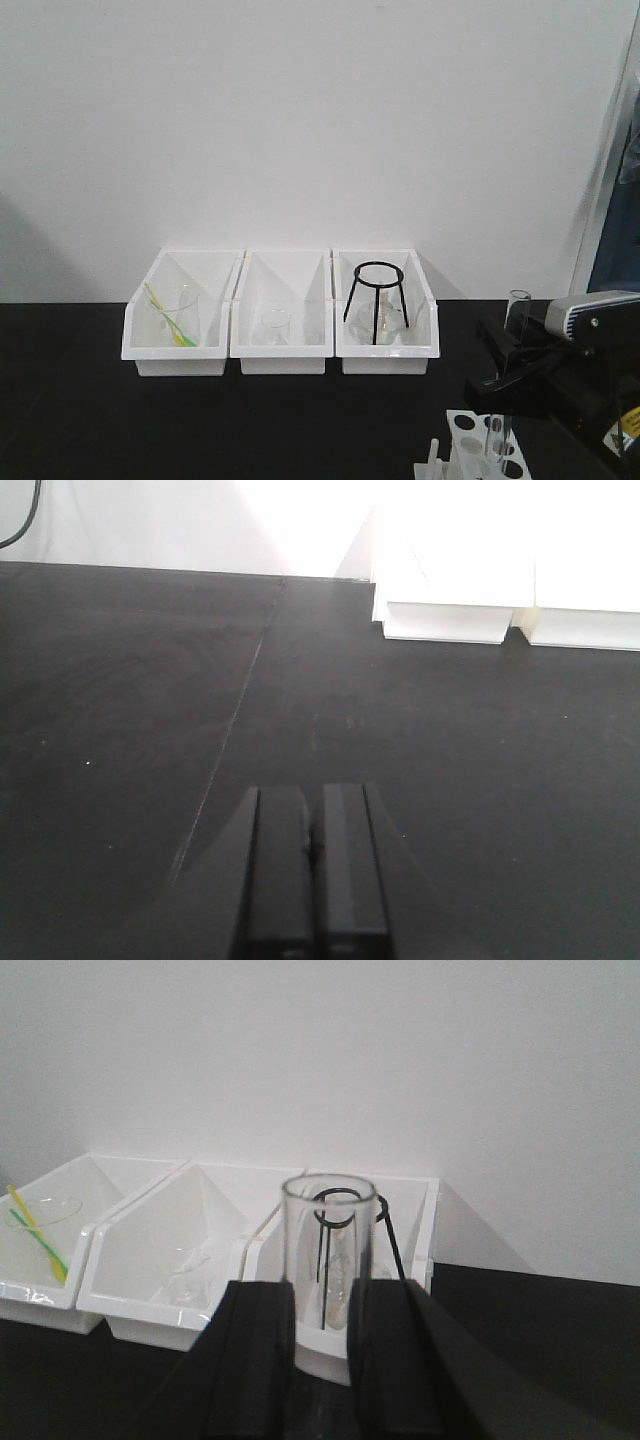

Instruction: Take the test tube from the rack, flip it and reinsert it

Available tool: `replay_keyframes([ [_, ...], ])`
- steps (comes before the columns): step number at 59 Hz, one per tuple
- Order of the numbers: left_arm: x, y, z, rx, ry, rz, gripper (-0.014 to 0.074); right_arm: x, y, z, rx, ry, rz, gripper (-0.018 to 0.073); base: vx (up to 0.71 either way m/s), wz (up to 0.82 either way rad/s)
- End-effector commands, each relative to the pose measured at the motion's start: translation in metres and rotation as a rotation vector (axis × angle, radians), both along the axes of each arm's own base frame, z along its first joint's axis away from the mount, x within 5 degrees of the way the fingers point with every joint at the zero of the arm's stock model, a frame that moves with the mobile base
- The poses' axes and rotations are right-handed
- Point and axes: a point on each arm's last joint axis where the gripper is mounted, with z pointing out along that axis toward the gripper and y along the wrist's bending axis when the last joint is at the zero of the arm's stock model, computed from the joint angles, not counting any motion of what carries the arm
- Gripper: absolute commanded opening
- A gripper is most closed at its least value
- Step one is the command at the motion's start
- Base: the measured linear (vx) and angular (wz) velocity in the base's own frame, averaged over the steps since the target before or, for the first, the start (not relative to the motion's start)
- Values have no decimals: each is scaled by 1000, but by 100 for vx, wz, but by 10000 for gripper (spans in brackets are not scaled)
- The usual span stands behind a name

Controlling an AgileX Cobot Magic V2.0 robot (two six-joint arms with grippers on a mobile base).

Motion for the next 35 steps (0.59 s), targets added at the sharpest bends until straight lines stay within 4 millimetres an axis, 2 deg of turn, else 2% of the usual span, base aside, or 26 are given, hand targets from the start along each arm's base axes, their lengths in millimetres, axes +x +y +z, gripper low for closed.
replay_keyframes([
  [1,1,-1,9,5,-99,-11,-6,-6,0,17,37,-177,20,106,0,0],
  [13,1,-1,9,5,-99,-11,-6,-24,-4,-3,57,-247,28,108,0,0],
  [24,1,-1,9,5,-99,-11,-6,-24,-1,-2,43,-264,53,109,0,0],
  [35,1,-1,9,5,-99,-11,-6,-19,5,-16,12,-218,109,109,0,0],
])
